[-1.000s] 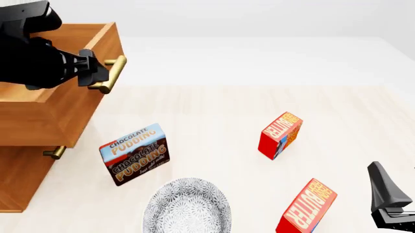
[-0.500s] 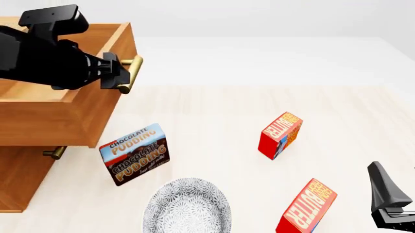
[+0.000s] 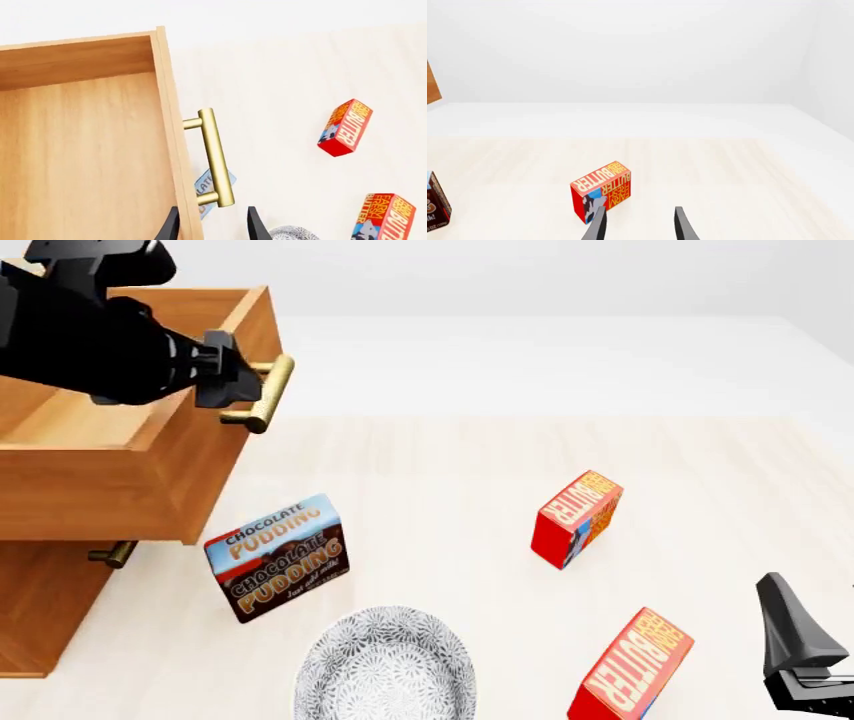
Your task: Put the butter at the front in the top drawer of the cabinet and close it.
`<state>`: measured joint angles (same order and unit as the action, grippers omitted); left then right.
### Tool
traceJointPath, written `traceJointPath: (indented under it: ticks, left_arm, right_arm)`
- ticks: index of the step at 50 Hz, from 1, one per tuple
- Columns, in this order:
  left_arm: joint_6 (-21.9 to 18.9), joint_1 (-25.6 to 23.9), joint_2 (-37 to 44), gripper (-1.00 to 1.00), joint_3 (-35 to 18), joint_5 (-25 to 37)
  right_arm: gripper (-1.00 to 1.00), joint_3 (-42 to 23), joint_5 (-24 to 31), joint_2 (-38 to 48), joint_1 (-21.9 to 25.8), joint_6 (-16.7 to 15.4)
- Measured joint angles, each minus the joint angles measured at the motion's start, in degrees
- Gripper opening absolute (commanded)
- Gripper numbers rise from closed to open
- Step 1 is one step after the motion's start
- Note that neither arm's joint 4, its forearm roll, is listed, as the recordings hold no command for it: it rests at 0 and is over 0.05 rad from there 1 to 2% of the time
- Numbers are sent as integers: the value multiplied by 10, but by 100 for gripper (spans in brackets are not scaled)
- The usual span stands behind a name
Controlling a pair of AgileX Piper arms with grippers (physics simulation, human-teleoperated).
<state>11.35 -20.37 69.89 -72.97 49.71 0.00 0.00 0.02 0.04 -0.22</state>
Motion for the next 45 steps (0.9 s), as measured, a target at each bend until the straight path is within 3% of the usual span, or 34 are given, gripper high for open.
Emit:
traceJointPath:
  ticks: [23, 45]
  left_arm:
    - [-75, -23, -25, 100, -89, 65]
    - [-139, -123, 12, 100, -104, 26]
  right_arm:
    - [100, 0, 0, 0, 0, 0]
    - [100, 0, 0, 0, 0, 0]
